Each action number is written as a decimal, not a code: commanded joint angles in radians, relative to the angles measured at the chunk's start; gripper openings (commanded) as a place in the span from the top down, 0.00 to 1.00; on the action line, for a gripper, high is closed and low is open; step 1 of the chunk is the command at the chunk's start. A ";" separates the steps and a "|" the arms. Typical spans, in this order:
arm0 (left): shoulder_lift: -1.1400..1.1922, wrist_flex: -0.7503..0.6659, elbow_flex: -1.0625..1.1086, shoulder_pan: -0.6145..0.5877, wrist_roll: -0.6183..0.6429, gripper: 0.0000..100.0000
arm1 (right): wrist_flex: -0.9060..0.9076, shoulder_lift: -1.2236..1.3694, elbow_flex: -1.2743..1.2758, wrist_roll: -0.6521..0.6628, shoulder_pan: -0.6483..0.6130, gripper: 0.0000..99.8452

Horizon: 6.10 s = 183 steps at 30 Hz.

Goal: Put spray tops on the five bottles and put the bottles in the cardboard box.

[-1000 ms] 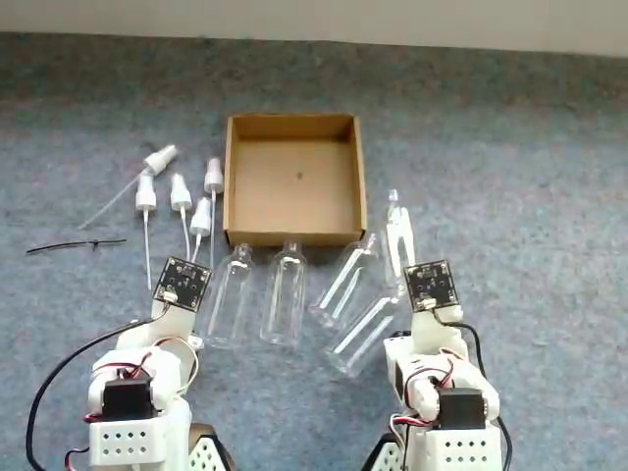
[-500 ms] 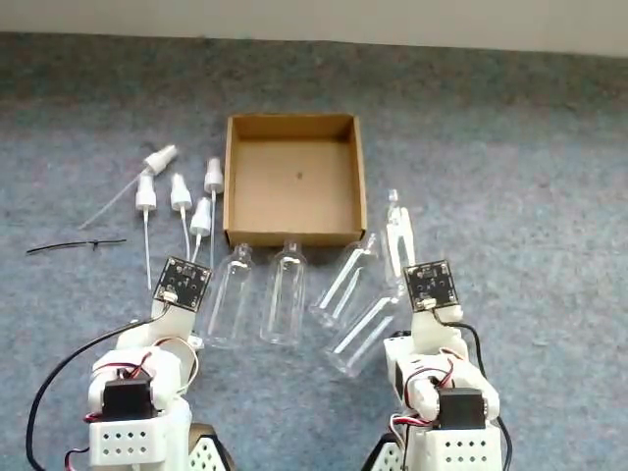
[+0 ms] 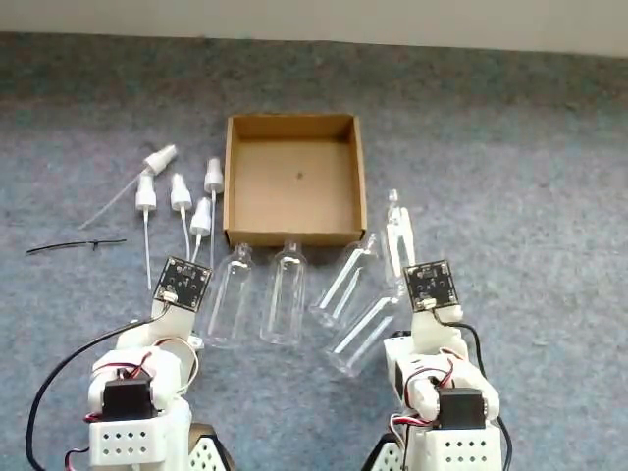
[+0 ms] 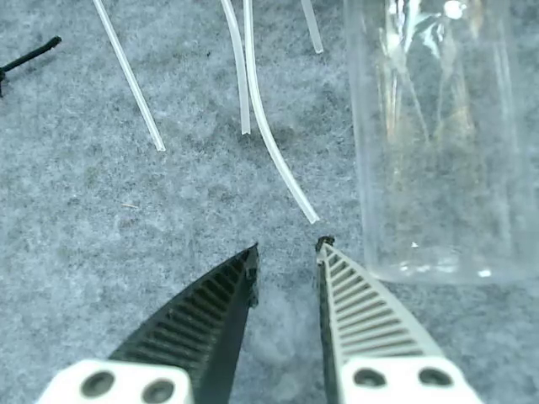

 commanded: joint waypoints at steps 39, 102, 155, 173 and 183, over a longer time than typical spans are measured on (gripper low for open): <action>0.001 0.008 0.021 0.013 -0.009 0.88 | 0.002 -0.012 0.153 0.009 0.010 0.99; 0.001 0.012 0.021 -0.105 -0.153 0.88 | -0.177 -0.013 0.151 0.009 0.044 0.99; 0.001 0.014 0.021 -0.105 -0.155 0.88 | 0.045 2.170 -1.896 -0.097 -0.081 0.71; 0.001 0.014 0.021 -0.105 -0.155 0.88 | -0.070 2.315 -1.888 -0.095 -0.047 0.80; 0.001 0.012 0.021 -0.105 -0.155 0.88 | 0.087 2.333 -2.078 -0.044 0.087 0.96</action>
